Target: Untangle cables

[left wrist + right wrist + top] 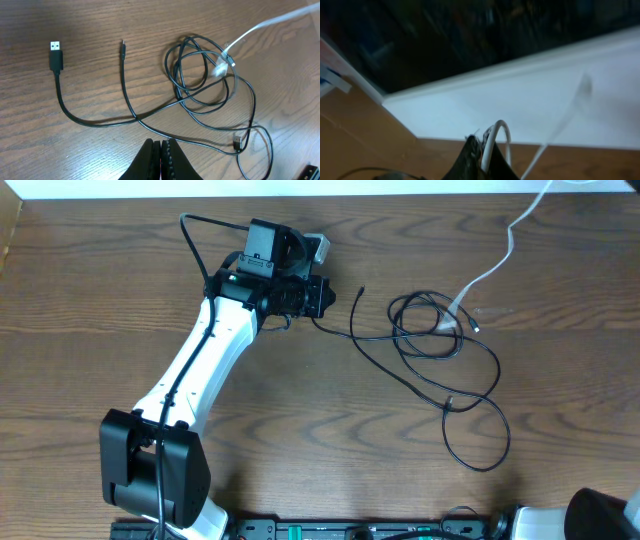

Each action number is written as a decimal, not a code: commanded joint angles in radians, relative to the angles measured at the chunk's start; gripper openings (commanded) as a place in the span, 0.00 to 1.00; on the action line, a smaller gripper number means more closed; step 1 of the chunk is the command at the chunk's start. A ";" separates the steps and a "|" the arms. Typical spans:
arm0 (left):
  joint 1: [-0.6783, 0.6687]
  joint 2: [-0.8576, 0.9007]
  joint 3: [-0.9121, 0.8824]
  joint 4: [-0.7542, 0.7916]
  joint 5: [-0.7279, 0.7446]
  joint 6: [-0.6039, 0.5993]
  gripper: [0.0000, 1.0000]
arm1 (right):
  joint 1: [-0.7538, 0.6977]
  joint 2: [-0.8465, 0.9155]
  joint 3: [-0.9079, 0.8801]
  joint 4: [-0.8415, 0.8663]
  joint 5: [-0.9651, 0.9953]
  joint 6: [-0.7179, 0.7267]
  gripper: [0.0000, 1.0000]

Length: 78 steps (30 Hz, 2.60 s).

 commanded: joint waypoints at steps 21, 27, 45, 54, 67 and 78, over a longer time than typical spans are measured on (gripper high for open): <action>0.003 -0.020 0.002 0.013 -0.009 0.013 0.08 | -0.072 0.172 0.070 -0.062 0.548 -0.161 0.01; 0.003 -0.020 0.002 0.012 -0.010 0.013 0.08 | -0.108 0.311 0.080 0.092 0.596 -0.127 0.01; 0.003 -0.020 0.002 0.024 -0.009 0.013 0.08 | -0.281 0.512 0.136 0.061 0.652 -0.182 0.01; 0.003 -0.020 0.002 0.024 -0.009 0.013 0.08 | -0.281 0.696 0.136 -0.053 0.649 -0.202 0.99; -0.040 -0.019 0.002 0.028 -0.009 0.013 0.40 | -0.251 0.576 0.136 -0.291 0.509 -0.277 0.99; -0.200 0.092 0.002 0.154 -0.020 0.009 0.49 | -0.166 0.577 0.091 -0.520 0.458 -0.312 0.99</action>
